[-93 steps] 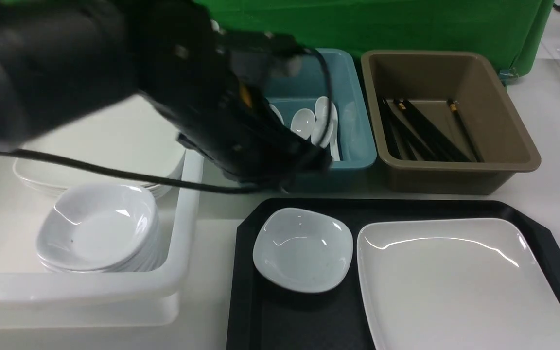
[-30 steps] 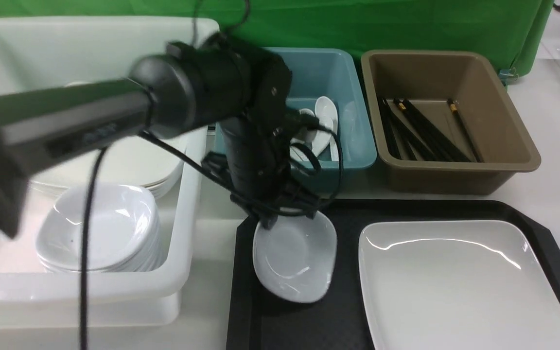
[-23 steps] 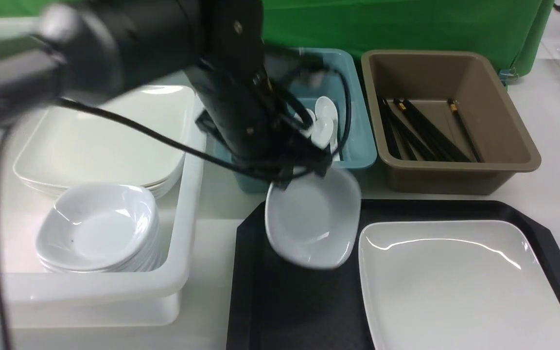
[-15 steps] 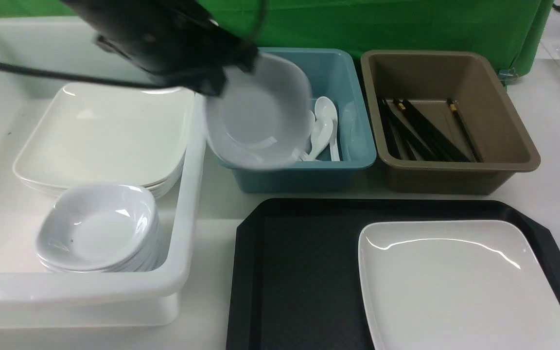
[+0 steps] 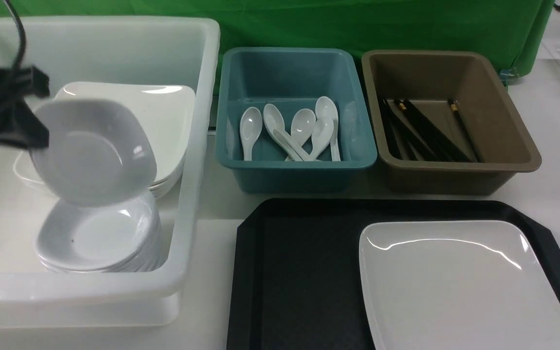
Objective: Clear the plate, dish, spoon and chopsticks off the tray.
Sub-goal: Use the left arm to put the small plate into the large storage box on the left
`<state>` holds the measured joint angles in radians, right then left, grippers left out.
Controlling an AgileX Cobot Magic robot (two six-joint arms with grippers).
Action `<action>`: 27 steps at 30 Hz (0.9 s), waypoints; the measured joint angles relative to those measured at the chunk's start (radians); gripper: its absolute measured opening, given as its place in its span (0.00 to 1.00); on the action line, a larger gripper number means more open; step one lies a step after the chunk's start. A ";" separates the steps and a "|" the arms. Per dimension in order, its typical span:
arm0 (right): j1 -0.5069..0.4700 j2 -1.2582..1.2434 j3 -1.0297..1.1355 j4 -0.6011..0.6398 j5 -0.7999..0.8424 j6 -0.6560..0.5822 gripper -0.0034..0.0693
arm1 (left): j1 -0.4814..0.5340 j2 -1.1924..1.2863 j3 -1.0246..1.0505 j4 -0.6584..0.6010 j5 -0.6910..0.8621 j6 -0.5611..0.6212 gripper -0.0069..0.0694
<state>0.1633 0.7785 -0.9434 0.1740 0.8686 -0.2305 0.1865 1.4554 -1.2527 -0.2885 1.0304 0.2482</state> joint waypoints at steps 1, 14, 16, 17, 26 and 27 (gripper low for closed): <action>0.000 0.000 0.000 0.000 -0.001 0.000 0.12 | 0.000 0.001 0.026 -0.001 -0.006 0.037 0.12; 0.000 0.000 0.000 0.000 0.007 -0.001 0.12 | 0.003 0.033 0.051 0.102 -0.055 0.194 0.15; 0.000 0.000 0.000 0.000 0.010 -0.001 0.12 | 0.003 0.033 0.052 0.130 -0.070 0.194 0.18; 0.000 0.000 0.000 0.000 0.012 -0.001 0.12 | 0.003 0.033 0.052 0.149 -0.083 0.194 0.23; 0.000 0.000 0.000 0.000 0.012 -0.001 0.14 | -0.020 0.025 0.032 0.161 -0.136 0.183 0.65; 0.000 0.000 0.000 0.000 0.012 -0.001 0.14 | -0.041 0.014 0.009 0.156 -0.130 0.176 0.69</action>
<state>0.1633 0.7785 -0.9434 0.1740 0.8809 -0.2314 0.1452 1.4692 -1.2440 -0.1324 0.9002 0.4241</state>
